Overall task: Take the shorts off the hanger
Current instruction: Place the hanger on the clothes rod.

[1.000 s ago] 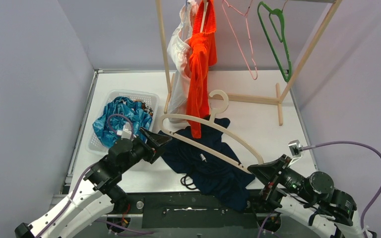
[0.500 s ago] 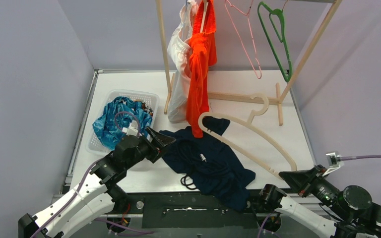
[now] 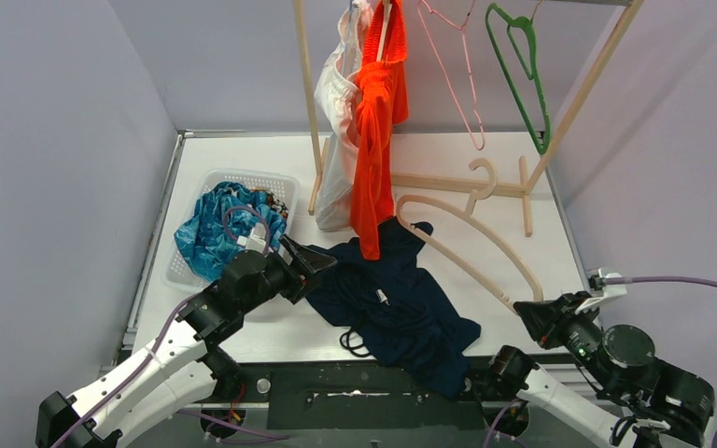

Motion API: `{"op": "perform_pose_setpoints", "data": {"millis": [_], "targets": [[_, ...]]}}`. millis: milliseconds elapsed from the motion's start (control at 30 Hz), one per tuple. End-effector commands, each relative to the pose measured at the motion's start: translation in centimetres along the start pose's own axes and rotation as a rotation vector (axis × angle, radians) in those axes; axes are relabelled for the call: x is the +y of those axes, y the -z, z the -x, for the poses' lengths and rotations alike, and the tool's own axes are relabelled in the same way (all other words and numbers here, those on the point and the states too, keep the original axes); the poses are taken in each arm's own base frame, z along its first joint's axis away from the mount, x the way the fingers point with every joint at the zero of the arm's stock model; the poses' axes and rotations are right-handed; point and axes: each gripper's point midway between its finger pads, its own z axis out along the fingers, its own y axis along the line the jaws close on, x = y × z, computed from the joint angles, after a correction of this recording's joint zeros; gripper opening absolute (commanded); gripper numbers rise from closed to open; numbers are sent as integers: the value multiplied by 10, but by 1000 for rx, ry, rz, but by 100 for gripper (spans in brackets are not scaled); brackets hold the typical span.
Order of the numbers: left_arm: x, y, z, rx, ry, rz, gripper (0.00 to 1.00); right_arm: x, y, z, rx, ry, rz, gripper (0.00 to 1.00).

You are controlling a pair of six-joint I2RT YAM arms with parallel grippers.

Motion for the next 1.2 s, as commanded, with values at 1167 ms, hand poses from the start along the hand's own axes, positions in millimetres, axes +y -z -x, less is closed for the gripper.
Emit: {"op": "perform_pose_setpoints", "data": {"millis": [1167], "targets": [[-21,-1,7,-15,-48,-57,78,-11,-112,35,-107,-40,-293,0]]}}
